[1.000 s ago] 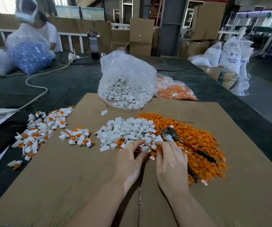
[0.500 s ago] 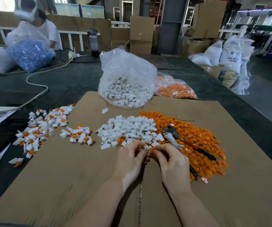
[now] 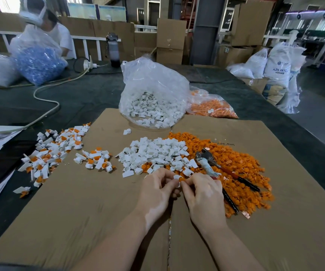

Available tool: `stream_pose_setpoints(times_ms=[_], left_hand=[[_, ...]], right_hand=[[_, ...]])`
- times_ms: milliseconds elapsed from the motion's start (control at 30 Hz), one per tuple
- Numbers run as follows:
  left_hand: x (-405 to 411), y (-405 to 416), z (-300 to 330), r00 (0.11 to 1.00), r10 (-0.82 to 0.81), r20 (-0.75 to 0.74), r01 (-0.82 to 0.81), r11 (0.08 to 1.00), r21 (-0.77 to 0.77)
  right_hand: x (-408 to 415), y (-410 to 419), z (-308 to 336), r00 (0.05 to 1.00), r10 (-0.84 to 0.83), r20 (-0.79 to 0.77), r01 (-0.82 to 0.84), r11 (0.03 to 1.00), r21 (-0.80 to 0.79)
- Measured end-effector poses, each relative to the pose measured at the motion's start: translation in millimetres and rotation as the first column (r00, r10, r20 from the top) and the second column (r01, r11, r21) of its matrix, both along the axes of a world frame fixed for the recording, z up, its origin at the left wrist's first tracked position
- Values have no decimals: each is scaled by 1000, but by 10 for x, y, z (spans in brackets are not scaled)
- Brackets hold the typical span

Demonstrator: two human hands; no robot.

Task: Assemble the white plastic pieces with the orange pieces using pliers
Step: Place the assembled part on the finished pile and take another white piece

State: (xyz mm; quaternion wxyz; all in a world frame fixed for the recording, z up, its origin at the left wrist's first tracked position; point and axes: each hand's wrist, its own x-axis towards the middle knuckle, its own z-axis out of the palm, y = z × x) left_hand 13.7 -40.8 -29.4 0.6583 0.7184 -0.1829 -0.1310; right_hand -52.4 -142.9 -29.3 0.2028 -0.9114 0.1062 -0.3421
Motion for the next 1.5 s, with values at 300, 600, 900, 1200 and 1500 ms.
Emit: stream_pose_setpoints(times_ms=[300,600,900,1200,1500], left_hand=[[-38,16,28,985,-54,162,32,990,140],[6,26,67,998,43,-39,-46,995,-91],[8,36,36,1000,14,-15,-14,998,-54],[1,18,54,999,41,-25,-42,998,-48],[55,-37,120,990,68,-124,-73,996,-44]], right_hand=[[-22,-57,-17,995,43,-86,-29,987,161],[-34,-7,54,998,47,43,-54,982,183],[-41,-7,84,994,112,17,-114,985,128],[-35,-18,74,993,104,49,-109,989,104],[-33,-175,159,978,-177,-114,187,978,89]])
